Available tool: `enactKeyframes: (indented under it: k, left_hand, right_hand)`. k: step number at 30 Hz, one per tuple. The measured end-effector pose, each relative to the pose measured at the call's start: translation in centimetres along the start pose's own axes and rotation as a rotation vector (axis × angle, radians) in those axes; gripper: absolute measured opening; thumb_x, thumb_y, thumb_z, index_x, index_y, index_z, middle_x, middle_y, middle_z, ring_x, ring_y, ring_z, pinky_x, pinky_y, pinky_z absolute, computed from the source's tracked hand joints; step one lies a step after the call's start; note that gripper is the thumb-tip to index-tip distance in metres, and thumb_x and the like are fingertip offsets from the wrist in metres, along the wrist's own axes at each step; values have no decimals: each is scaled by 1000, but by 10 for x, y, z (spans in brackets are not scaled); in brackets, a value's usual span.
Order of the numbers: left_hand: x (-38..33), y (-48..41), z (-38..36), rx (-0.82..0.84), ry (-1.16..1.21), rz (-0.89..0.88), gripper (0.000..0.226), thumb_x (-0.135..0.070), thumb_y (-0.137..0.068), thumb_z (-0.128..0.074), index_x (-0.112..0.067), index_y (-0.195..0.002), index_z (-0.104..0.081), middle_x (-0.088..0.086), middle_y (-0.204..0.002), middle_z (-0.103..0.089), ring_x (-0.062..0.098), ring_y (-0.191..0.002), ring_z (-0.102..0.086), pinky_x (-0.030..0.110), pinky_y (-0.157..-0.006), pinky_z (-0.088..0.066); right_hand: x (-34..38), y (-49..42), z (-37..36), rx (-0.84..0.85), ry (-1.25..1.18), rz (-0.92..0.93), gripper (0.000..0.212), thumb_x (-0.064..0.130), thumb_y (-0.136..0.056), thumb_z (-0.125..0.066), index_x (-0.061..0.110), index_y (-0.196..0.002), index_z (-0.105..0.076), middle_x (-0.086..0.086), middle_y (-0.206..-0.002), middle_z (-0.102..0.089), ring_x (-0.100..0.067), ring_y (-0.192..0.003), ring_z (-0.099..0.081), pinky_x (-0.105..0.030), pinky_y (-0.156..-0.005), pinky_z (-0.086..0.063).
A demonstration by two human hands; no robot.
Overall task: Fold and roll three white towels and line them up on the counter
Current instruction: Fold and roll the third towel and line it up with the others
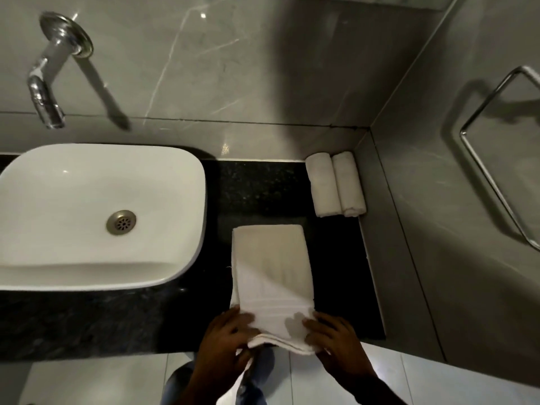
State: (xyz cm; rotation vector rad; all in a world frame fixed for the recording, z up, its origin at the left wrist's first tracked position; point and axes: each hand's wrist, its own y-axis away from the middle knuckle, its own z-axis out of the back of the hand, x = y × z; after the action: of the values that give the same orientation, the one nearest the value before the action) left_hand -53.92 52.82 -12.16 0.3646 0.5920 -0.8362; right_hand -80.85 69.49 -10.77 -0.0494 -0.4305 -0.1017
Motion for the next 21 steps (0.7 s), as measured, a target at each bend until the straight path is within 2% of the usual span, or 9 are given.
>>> enactKeyframes:
  k: [2, 3, 6, 8, 11, 14, 16, 19, 21]
  left_hand:
    - [-7, -7, 15, -60, 100, 140, 23, -61, -86, -65, -43, -100, -70, -29, -107, -69, -2, -109, -62, 27, -92, -51]
    - [-10, -11, 21, -97, 180, 251, 27, -67, -86, -60, -44, -99, -68, -28, -101, -68, -7, -99, -63, 24, -86, -52]
    - [-15, -25, 32, -150, 207, 433, 36, -75, -87, -51, -43, -101, -60, -18, -87, -70, 3, -83, -68, 29, -75, -55]
    - [-18, -34, 36, -184, 166, 457, 28, -65, -88, -59, -41, -104, -56, -19, -95, -65, 10, -87, -66, 30, -76, -52]
    - [-18, -43, 37, -170, -103, 297, 13, -47, -87, -69, -36, -93, -63, -10, -109, -60, 19, -94, -60, 36, -78, -53]
    - [-13, -42, 39, -98, -379, 88, 20, -52, -86, -52, -39, -89, -68, -7, -112, -62, 26, -95, -60, 41, -76, -50]
    - [-4, -39, 41, -97, -441, -7, 28, -61, -86, -50, -42, -93, -69, -9, -113, -62, 24, -97, -60, 42, -78, -48]
    - [11, -38, 46, -13, -484, -175, 48, -73, -77, -57, -36, -105, -70, -8, -119, -63, 25, -104, -59, 43, -85, -42]
    - [18, -41, 50, 53, -515, -284, 50, -67, -75, -61, -31, -110, -67, -5, -119, -62, 26, -108, -59, 43, -88, -38]
  right_hand:
    - [12, -7, 6, -43, -275, -249, 27, 23, -79, -78, 36, -101, -71, 28, -115, -68, -2, -115, -61, -31, -90, -54]
    - [18, -14, 9, -53, -394, -357, 21, 30, -83, -77, 37, -102, -69, 25, -107, -69, -1, -105, -66, -30, -83, -57]
    - [34, -40, 12, -87, -667, -604, 26, 42, -87, -73, 40, -108, -58, 15, -97, -71, -3, -90, -70, -29, -77, -61]
    - [37, -51, 6, -123, -667, -688, 29, 40, -87, -75, 43, -104, -52, 13, -94, -69, 3, -89, -66, -26, -76, -59]
    - [36, -52, -3, -135, -263, -515, 17, 43, -90, -71, 40, -91, -55, 20, -97, -58, 0, -91, -57, -24, -73, -50]
    - [27, -46, -14, -118, 232, -239, 12, 38, -84, -72, 35, -93, -65, 8, -116, -58, -25, -104, -56, -40, -81, -47]
    - [24, -41, -15, -109, 300, -172, 20, 48, -86, -63, 36, -101, -67, 6, -130, -56, -29, -113, -54, -44, -91, -40]
    - [16, -32, -13, -35, 295, -100, 50, 66, -79, -63, 32, -115, -68, 5, -136, -57, -28, -121, -50, -47, -99, -33]
    - [13, -32, -8, 25, 306, -42, 56, 64, -77, -66, 28, -119, -67, 4, -133, -62, -28, -122, -49, -47, -100, -33]
